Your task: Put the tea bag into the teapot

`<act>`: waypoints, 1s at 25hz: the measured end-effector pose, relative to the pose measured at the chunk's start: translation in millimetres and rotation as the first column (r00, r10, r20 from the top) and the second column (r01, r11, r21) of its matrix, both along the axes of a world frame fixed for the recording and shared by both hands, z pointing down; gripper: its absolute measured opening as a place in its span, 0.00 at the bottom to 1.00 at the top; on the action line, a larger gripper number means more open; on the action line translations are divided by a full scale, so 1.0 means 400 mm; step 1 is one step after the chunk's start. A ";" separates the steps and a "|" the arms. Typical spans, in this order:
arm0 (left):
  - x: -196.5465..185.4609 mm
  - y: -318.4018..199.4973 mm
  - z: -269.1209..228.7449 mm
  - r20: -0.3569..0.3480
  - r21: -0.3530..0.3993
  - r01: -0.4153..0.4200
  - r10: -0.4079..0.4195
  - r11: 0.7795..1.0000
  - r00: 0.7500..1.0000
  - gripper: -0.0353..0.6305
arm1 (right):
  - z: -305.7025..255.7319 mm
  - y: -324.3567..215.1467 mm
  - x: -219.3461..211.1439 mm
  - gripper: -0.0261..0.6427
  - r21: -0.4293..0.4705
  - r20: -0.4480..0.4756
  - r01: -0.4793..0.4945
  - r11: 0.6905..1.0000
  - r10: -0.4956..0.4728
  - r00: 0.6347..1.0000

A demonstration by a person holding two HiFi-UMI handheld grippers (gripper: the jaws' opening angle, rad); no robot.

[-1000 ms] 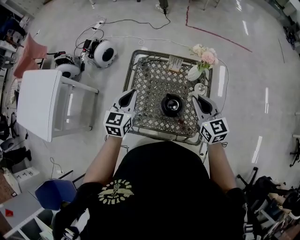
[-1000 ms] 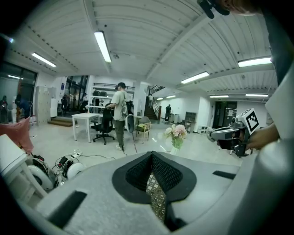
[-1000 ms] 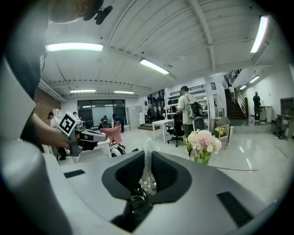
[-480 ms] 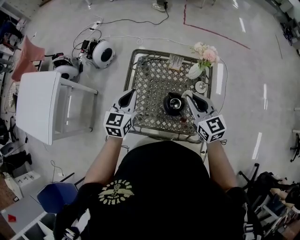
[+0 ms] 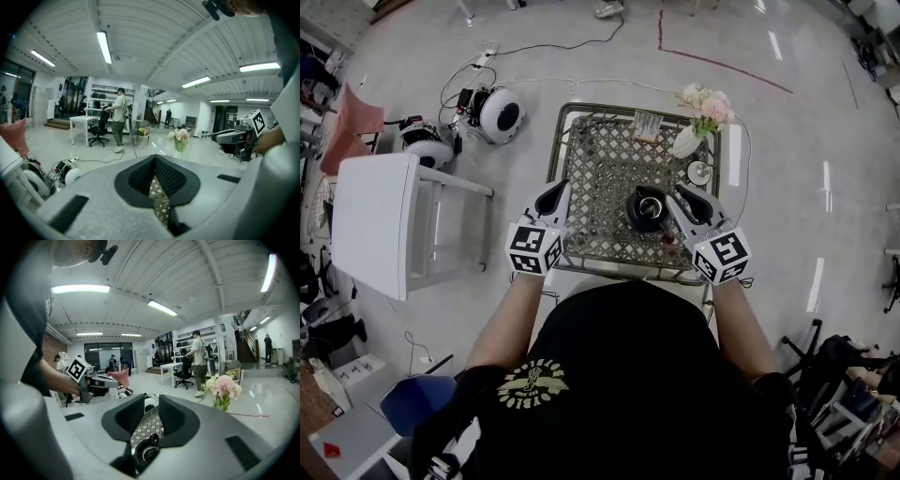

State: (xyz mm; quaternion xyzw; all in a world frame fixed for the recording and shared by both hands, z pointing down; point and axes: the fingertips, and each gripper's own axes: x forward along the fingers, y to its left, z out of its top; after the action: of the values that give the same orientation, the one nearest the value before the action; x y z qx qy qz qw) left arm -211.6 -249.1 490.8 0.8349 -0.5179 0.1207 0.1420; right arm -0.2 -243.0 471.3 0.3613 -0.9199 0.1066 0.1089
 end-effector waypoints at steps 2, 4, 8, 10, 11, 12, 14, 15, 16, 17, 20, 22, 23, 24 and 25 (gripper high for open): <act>0.005 -0.004 0.000 -0.002 0.001 -0.008 0.008 1.000 1.000 0.05 | -0.001 -0.001 0.005 0.16 0.001 -0.005 -0.007 1.000 0.007 1.000; 0.013 -0.007 0.001 -0.003 0.001 -0.016 0.016 1.000 1.000 0.05 | -0.002 -0.001 0.015 0.16 0.002 -0.012 -0.016 1.000 0.016 1.000; 0.032 -0.015 -0.001 -0.002 0.000 -0.035 0.035 0.999 0.999 0.05 | -0.011 -0.001 0.042 0.16 0.008 -0.005 -0.041 0.999 0.041 0.999; 0.043 -0.022 -0.004 0.000 0.003 -0.042 0.042 0.999 0.999 0.05 | -0.018 0.000 0.056 0.16 0.014 0.002 -0.052 0.999 0.052 0.999; 0.048 -0.027 -0.007 0.001 0.004 -0.042 0.042 0.999 0.999 0.05 | -0.021 0.000 0.061 0.16 0.017 0.004 -0.056 0.998 0.056 0.998; 0.052 -0.032 -0.010 0.001 0.005 -0.041 0.041 0.999 0.999 0.05 | -0.024 -0.001 0.067 0.16 0.021 0.003 -0.059 0.998 0.059 0.998; 0.061 -0.043 -0.020 -0.001 0.014 -0.042 0.042 0.999 0.999 0.05 | -0.031 0.000 0.080 0.16 0.034 -0.005 -0.072 0.997 0.072 0.997; 0.066 -0.047 -0.025 0.001 0.024 -0.044 0.044 0.999 0.999 0.05 | -0.034 0.001 0.088 0.07 0.043 -0.010 -0.079 0.996 0.080 0.997; 0.074 -0.050 -0.031 0.007 0.036 -0.048 0.048 0.998 0.999 0.05 | -0.037 0.003 0.096 0.06 0.050 -0.013 -0.085 0.995 0.085 0.996; 0.083 -0.052 -0.036 0.016 0.050 -0.055 0.054 0.997 0.998 0.05 | -0.038 0.004 0.104 0.06 0.056 -0.014 -0.089 0.994 0.090 0.996; 0.118 -0.056 -0.050 0.040 0.084 -0.083 0.080 0.993 0.996 0.05 | -0.039 0.006 0.133 0.05 0.064 -0.022 -0.102 0.993 0.103 0.994; 0.142 -0.057 -0.056 0.033 0.093 -0.098 0.096 0.991 0.995 0.05 | -0.042 0.007 0.152 0.05 0.066 -0.022 -0.109 0.992 0.111 0.994; 0.155 -0.056 -0.058 0.025 0.095 -0.106 0.104 0.990 0.994 0.05 | -0.044 0.008 0.163 0.05 0.068 -0.021 -0.113 0.991 0.115 0.993; 0.168 -0.056 -0.060 0.017 0.097 -0.112 0.111 0.989 0.994 0.05 | -0.047 0.008 0.174 0.05 0.069 -0.019 -0.117 0.991 0.119 0.993; 0.182 -0.057 -0.061 0.009 0.098 -0.118 0.118 0.988 0.993 0.05 | -0.051 0.009 0.186 0.05 0.071 -0.017 -0.121 0.990 0.123 0.992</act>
State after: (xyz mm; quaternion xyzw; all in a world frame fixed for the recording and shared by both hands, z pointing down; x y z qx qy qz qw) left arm -138.9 -271.9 466.2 0.8699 -0.4730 0.1049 0.0925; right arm 74.1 -239.6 450.9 0.4217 -0.8980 0.0769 0.0994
